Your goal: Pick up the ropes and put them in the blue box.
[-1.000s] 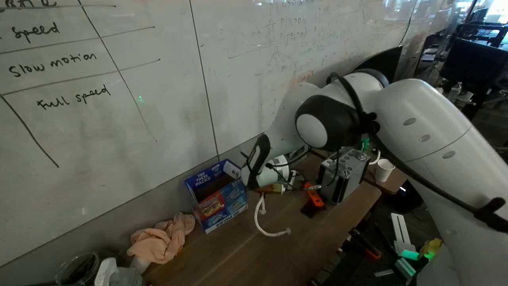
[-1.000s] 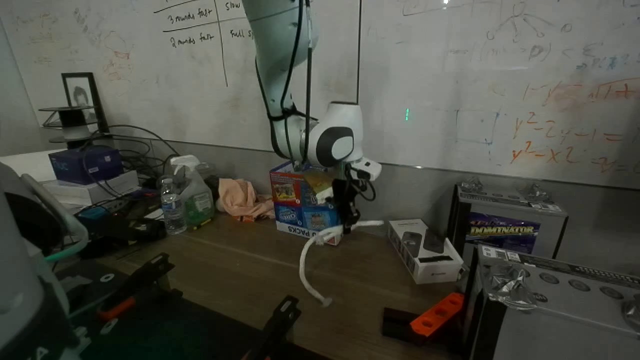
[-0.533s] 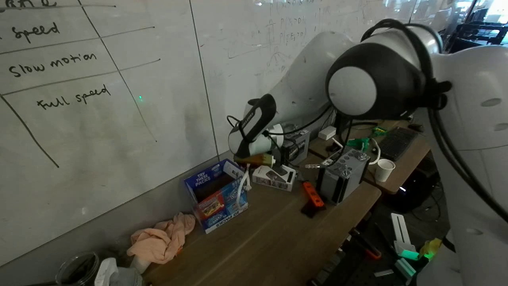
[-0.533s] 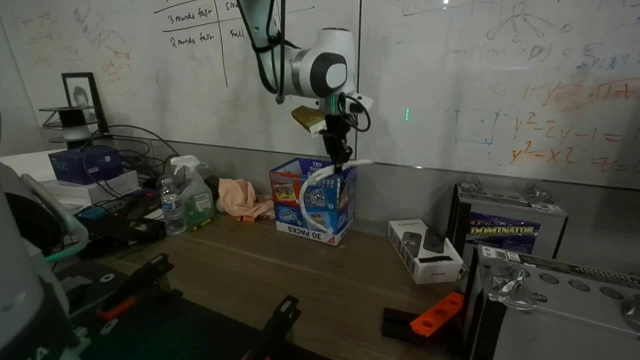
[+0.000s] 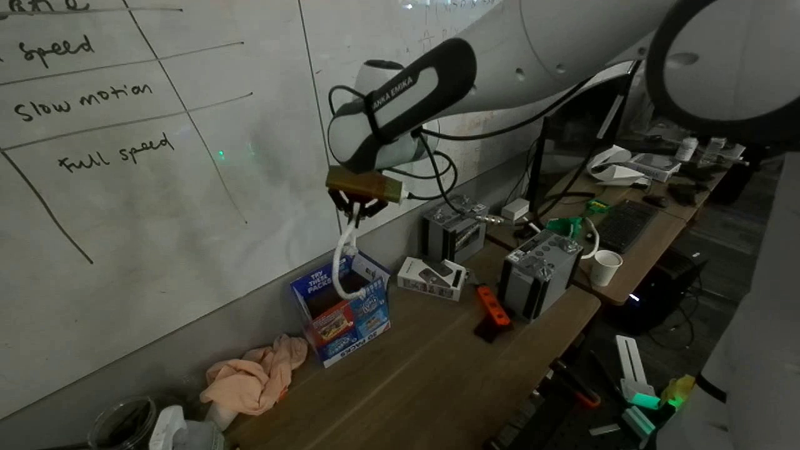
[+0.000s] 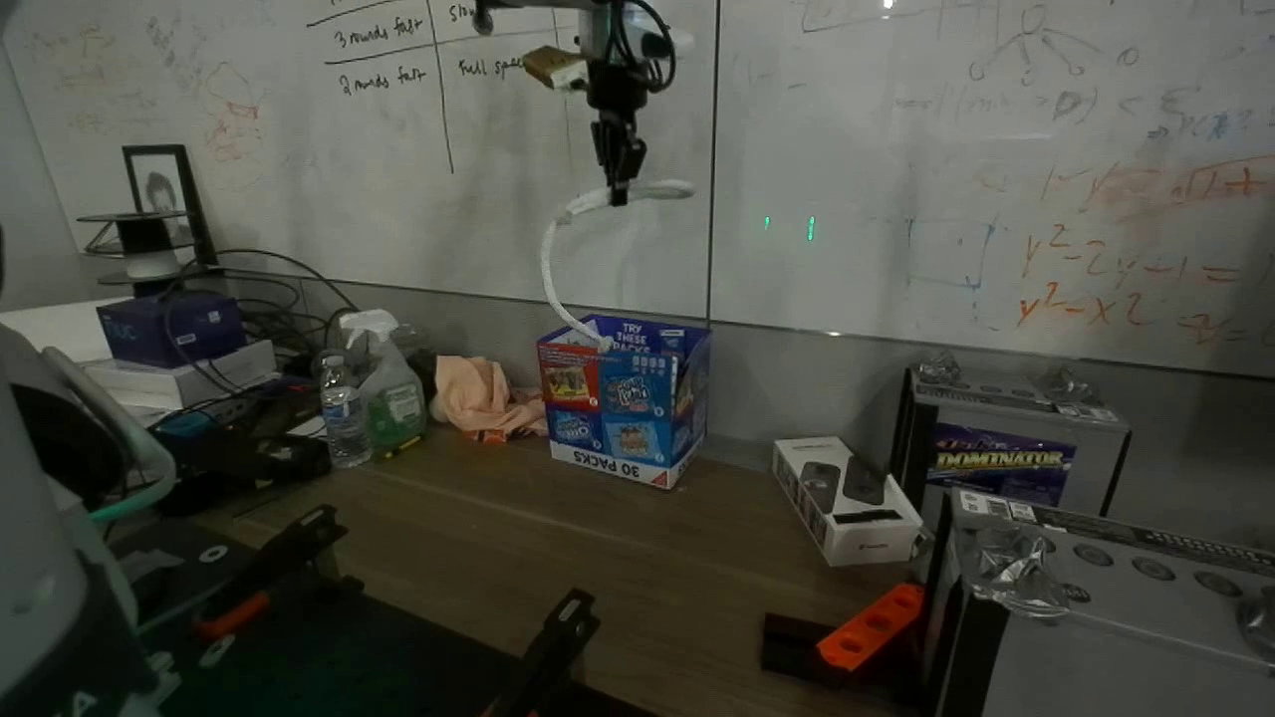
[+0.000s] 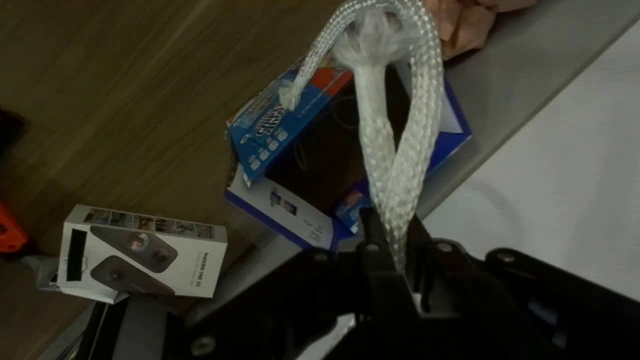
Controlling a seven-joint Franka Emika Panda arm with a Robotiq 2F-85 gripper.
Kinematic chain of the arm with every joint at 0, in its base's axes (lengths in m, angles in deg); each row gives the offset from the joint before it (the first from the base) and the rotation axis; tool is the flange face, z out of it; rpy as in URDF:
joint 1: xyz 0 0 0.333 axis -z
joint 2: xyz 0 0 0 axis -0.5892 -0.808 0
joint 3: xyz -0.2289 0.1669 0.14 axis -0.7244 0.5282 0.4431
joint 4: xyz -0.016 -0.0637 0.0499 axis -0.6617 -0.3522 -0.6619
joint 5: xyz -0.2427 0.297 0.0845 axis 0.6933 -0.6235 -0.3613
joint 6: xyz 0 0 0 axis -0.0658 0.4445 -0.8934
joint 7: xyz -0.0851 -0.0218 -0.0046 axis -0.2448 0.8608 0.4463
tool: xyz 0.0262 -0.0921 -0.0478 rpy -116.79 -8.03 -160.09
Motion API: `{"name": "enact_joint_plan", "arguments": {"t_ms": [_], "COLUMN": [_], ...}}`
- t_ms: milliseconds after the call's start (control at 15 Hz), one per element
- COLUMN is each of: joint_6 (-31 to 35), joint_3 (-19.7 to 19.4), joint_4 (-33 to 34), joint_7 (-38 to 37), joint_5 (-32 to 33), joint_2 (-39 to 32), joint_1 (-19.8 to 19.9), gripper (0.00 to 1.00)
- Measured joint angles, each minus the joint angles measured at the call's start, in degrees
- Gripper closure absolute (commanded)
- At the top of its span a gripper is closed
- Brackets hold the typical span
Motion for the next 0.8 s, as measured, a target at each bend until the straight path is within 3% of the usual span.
{"name": "enact_joint_plan", "arguments": {"t_ms": [333, 533, 800], "joint_6": [-2.2, -0.2, 5.4], "joint_3": [4.1, 5.3, 5.4], "joint_4": [3.6, 4.1, 4.1], "joint_7": [-17.4, -26.2, -36.9], "joint_5": [3.8, 7.1, 16.7], "joint_2": [5.3, 4.6, 0.7], "joint_1": [-0.8, -0.8, -1.1], "gripper": [0.90, 0.90, 0.91]}}
